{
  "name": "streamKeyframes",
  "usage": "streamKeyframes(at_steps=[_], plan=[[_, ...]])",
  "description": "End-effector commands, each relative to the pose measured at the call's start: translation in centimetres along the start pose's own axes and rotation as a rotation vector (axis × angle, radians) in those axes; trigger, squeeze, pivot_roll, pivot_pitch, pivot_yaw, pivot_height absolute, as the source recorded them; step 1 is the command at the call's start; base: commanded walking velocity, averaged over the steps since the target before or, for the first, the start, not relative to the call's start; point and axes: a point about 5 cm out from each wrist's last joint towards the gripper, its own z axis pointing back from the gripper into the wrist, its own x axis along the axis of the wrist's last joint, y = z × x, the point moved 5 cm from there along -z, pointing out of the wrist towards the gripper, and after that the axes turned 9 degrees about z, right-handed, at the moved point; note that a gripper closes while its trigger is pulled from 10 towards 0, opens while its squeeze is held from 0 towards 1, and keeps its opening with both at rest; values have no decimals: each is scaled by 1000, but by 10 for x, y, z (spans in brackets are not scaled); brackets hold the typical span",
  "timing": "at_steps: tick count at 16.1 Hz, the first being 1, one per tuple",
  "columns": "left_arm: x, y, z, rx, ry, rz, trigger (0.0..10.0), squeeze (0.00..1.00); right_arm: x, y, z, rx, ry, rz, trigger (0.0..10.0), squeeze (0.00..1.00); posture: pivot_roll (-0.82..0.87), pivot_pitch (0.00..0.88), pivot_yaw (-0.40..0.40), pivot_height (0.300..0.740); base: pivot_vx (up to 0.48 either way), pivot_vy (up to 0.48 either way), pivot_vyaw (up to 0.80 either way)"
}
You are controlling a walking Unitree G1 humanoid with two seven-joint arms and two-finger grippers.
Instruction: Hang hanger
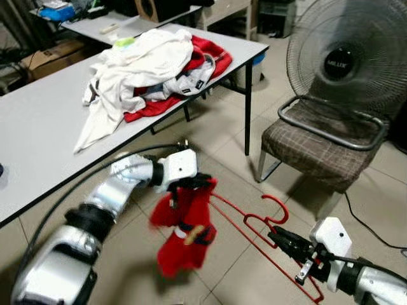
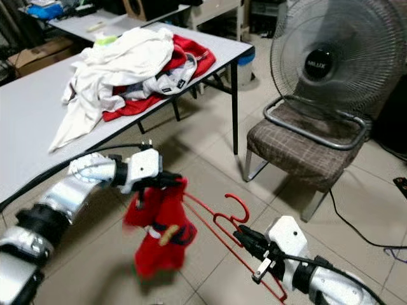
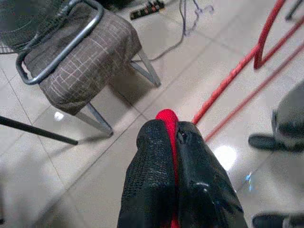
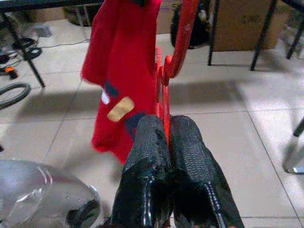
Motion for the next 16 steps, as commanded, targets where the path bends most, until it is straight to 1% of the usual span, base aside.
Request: streamKeyframes(at_steps=[1, 2, 4, 5, 6, 8, 9, 11, 14, 15, 16], plan=[[0, 7, 6, -16, 45, -65, 0, 0, 13, 7, 2, 51, -49, 23, 10000, 0, -58, 0, 143, 740, 0, 0, 0], [1, 11, 6, -18, 54, -74, 0, 0, 14, 12, 3, 84, -54, 15, 10000, 0, -58, 0, 143, 740, 0, 0, 0], [5, 20, 6, -8, 78, -119, 0, 0, 12, 27, 7, 165, -42, 12, 10000, 0, -58, 8, 143, 740, 0, 0, 0], [7, 22, 7, -25, 88, -141, 0, 0, 10, 31, 10, 193, -26, 14, 10000, 0, -58, 8, 143, 740, 0, 0, 0], [8, 22, 7, -35, 85, -147, 0, 0, 9, 30, 11, 186, -21, 17, 10000, 0, -60, 12, 145, 740, 0, 0, 0], [11, 19, 7, -94, 86, -174, 0, 0, 6, 23, 14, 151, -10, 20, 10000, 0, -60, 15, 147, 740, 0, 0, 0], [10, 17, 7, -116, 99, -195, 0, 0, 7, 21, 16, 148, -7, 23, 10000, 0, -60, 15, 147, 740, 0, 0, 0], [9, 14, 7, -150, 112, -227, 0, 0, 4, 12, 25, 125, 14, 43, 10000, 0, -67, 13, 147, 740, 0, 0, 0], [5, 13, 8, -157, 112, -223, 0, 0, 6, 4, 34, 117, 24, 60, 10000, 0, -78, 8, 143, 740, 0, 0, 0], [2, 10, 6, -153, 105, -213, 0, 0, 12, 5, 39, 148, 13, 69, 10000, 0, -93, 7, 120, 740, 0, 0, 0], [1, 9, 5, -152, 99, -207, 0, 0, 15, 6, 41, 165, 12, 76, 10000, 0, -96, 6, 112, 740, 0, 0, 0]])
